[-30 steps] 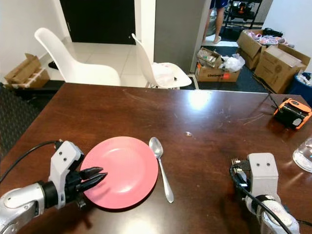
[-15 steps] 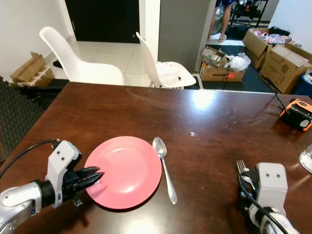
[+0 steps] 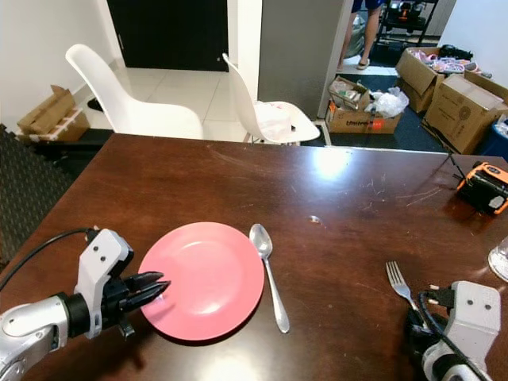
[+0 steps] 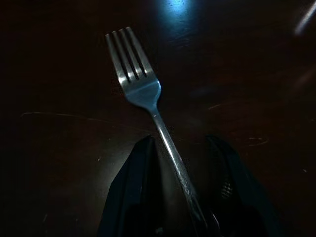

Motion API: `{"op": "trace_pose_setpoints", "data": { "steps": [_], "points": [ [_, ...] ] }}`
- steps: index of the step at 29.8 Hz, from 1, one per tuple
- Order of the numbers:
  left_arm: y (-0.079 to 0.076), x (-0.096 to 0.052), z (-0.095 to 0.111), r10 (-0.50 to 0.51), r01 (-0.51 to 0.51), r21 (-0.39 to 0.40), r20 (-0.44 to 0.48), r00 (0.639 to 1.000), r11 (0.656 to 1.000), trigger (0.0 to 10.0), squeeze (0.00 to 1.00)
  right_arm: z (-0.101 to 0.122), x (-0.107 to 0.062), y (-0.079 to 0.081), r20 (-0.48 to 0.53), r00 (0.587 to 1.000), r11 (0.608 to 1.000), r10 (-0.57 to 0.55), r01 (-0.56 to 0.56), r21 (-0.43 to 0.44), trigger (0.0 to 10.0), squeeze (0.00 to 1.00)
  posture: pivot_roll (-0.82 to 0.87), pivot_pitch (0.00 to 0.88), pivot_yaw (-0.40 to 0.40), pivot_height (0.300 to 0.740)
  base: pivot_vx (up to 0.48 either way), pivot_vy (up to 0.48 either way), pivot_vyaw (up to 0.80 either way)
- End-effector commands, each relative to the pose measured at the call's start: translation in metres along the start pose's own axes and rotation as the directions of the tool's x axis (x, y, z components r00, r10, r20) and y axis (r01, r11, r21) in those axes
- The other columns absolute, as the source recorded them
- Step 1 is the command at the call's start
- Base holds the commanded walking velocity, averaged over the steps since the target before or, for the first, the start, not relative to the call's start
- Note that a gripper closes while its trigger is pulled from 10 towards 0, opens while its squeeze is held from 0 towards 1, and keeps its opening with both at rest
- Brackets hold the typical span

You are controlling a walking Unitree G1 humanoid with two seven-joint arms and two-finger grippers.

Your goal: Setting the table

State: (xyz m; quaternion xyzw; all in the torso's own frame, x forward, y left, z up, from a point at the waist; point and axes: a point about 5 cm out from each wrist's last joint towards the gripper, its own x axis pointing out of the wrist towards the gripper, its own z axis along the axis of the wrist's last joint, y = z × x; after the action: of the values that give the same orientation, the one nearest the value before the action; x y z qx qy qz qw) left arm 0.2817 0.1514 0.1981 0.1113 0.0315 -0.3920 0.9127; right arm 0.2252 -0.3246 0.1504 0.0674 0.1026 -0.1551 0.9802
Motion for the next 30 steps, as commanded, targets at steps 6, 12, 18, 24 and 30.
{"op": "trace_pose_setpoints", "data": {
  "steps": [6, 12, 18, 24, 30],
  "points": [
    [-0.001, 0.000, -0.005, -0.013, 0.012, -0.008, -0.019, 1.000, 1.000, 10.0, 0.00, -0.040, -0.004, 0.007, -0.246, 0.956, 0.986, 0.160, -0.142, 0.088, 7.5, 0.00, -0.03, 0.251, 0.143, 0.740, 0.000, 0.000, 0.00],
    [-0.001, -0.002, -0.006, -0.009, 0.009, -0.009, -0.022, 1.000, 1.000, 10.0, 0.00, -0.048, -0.007, 0.012, -0.281, 0.940, 0.979, 0.195, -0.172, 0.106, 0.0, 0.00, -0.02, 0.259, 0.139, 0.740, 0.000, 0.000, 0.00],
    [-0.002, -0.002, -0.007, -0.009, 0.009, -0.011, -0.023, 1.000, 1.000, 10.0, 0.00, -0.052, -0.010, 0.017, -0.290, 0.928, 0.970, 0.233, -0.202, 0.135, 0.0, 0.00, -0.02, 0.261, 0.141, 0.740, 0.000, 0.000, 0.00],
    [-0.001, -0.001, -0.007, -0.010, 0.009, -0.009, -0.023, 1.000, 1.000, 10.0, 0.00, -0.050, -0.010, 0.018, -0.281, 0.926, 0.965, 0.251, -0.216, 0.148, 0.0, 0.00, -0.02, 0.262, 0.142, 0.740, 0.000, 0.000, 0.00],
    [-0.002, 0.000, -0.007, -0.008, 0.007, -0.011, -0.021, 1.000, 1.000, 10.0, 0.00, -0.020, -0.005, 0.033, -0.125, 0.942, 0.951, 0.310, -0.306, 0.048, 7.4, 0.00, -0.02, 0.261, 0.140, 0.740, 0.000, 0.000, 0.00]
  ]
}}
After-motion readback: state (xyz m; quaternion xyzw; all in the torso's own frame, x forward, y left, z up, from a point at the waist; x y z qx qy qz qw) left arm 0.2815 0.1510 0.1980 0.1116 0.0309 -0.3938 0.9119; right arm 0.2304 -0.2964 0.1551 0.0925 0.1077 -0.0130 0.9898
